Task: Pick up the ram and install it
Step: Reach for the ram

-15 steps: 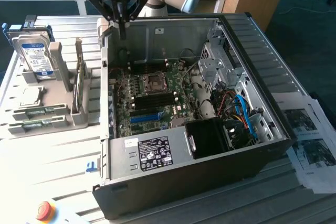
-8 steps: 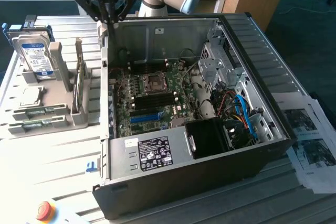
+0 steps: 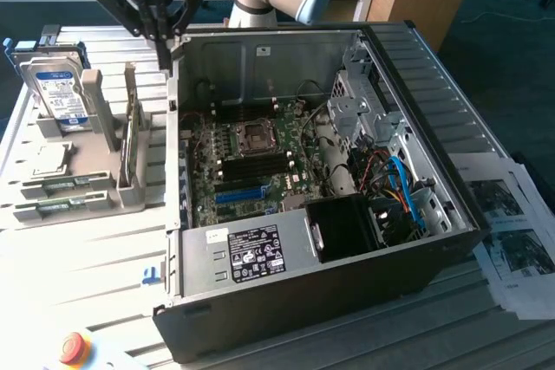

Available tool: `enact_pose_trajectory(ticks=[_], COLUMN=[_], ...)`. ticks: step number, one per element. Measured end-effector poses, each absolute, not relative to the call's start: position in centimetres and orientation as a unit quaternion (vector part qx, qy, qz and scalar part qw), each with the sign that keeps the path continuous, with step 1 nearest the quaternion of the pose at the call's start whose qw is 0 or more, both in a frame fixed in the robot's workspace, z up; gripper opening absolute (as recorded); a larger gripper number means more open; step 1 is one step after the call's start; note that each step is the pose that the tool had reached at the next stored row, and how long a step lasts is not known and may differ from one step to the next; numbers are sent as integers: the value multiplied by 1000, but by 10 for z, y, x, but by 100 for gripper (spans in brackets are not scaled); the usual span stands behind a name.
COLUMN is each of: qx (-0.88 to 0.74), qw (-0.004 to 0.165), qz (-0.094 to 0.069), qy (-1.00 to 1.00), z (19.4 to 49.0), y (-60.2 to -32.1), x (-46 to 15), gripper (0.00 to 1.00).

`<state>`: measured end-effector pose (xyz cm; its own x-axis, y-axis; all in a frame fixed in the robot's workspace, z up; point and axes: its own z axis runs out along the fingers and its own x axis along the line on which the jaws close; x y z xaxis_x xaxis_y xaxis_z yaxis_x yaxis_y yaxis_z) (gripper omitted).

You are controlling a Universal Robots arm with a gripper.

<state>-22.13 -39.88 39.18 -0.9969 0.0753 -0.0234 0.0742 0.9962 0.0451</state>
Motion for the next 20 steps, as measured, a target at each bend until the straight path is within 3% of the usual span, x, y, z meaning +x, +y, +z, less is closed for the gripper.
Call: enact_pose_trajectory(ticks=[20], qx=[37], qw=[12], qz=[22], qy=[999], z=[391], y=[-399], x=[-287], gripper=[10])
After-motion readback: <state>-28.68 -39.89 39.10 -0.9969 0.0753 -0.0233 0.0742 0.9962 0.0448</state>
